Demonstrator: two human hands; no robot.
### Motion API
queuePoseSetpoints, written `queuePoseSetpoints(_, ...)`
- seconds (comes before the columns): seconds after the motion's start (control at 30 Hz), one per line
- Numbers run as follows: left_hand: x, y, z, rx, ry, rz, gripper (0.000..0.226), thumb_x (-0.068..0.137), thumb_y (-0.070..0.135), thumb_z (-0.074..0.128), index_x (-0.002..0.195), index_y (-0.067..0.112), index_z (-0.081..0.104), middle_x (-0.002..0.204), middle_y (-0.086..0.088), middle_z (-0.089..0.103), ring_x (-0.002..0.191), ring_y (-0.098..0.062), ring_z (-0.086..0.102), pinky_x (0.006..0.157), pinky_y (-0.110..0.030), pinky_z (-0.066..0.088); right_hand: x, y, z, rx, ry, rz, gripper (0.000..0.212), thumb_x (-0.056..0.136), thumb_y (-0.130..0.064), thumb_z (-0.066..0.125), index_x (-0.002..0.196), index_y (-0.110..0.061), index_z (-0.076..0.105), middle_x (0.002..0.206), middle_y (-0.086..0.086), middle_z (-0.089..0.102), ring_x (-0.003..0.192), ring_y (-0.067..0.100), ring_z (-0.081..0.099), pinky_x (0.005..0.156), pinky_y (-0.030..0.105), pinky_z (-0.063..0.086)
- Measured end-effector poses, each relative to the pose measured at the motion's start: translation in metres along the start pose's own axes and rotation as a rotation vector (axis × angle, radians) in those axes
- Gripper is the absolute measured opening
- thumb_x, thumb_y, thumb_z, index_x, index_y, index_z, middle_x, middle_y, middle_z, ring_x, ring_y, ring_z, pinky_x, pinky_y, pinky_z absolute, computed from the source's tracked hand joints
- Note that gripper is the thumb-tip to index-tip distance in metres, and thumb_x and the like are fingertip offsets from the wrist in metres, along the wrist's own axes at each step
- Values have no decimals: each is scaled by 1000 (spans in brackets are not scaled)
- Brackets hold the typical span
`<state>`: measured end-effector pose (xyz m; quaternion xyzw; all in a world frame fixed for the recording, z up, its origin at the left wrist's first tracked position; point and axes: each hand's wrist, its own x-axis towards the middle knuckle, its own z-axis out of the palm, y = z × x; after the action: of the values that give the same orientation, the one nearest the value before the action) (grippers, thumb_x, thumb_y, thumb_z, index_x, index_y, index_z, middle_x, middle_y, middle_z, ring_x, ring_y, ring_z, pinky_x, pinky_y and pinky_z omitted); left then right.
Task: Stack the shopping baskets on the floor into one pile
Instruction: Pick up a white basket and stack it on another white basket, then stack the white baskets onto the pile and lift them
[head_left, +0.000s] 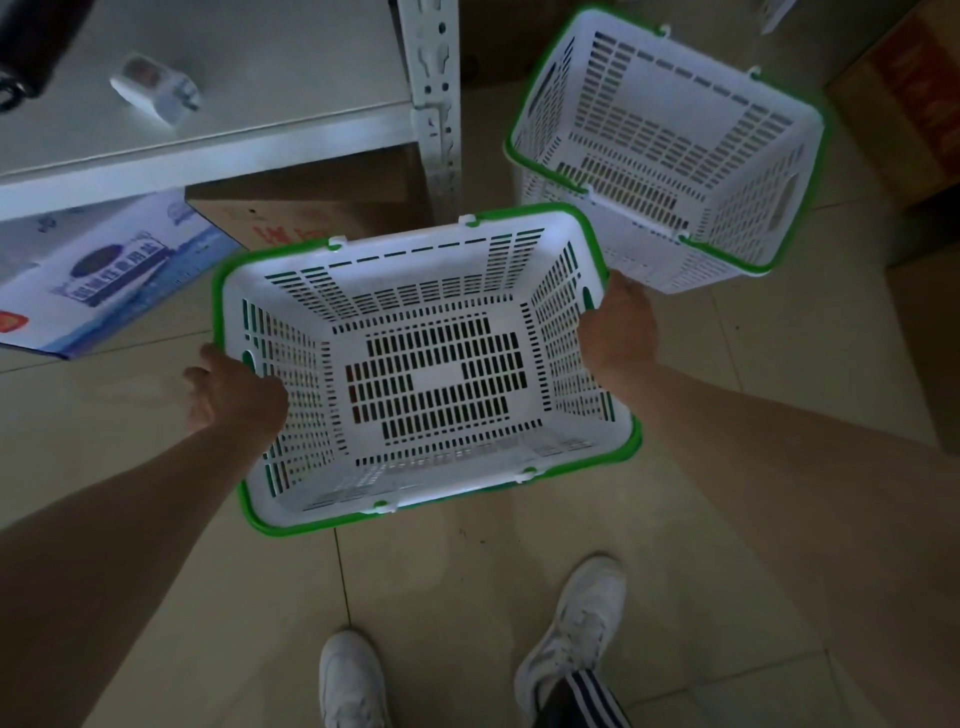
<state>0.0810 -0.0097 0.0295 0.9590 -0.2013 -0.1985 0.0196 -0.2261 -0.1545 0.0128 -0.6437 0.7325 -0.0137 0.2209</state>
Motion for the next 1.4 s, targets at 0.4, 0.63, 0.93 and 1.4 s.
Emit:
queuePoseSetpoints(0.4, 11, 4, 13, 179, -29, -43, 56, 85, 17, 56, 134, -2, 38, 137, -26, 42, 126, -44, 42, 107, -59, 32, 3, -9, 3, -304, -33, 32, 50, 93, -23, 52, 139, -8, 37, 136, 14, 47, 122, 31, 46, 95, 44, 39)
queuePoseSetpoints(0.63, -8, 40, 12, 312, -32, 159, 61, 87, 25, 59, 139, 1, 37, 151, -20, 30, 133, -39, 38, 110, -52, 32, 11, -4, -11, -289, -154, -1, 43, 93, -21, 49, 134, -8, 42, 132, 14, 45, 120, 31, 48, 95, 44, 40)
queuePoseSetpoints(0.93, -84, 148, 18, -97, -283, 562, 44, 91, 10, 55, 135, 11, 53, 140, -12, 49, 122, -30, 56, 104, -42, 46, 19, 2, -56, 57, -227, 83, 36, 99, -25, 41, 130, -8, 50, 131, 13, 49, 118, 30, 53, 100, 42, 45)
queuePoseSetpoints(1.4, -156, 295, 29, -106, -468, 675, 31, 93, 14, 56, 124, 8, 58, 126, -12, 59, 113, -27, 58, 90, -27, 41, 67, 71, -136, 444, -275, 310, 26, 97, -17, 44, 87, -4, 64, 88, 7, 60, 97, 28, 59, 75, 23, 34)
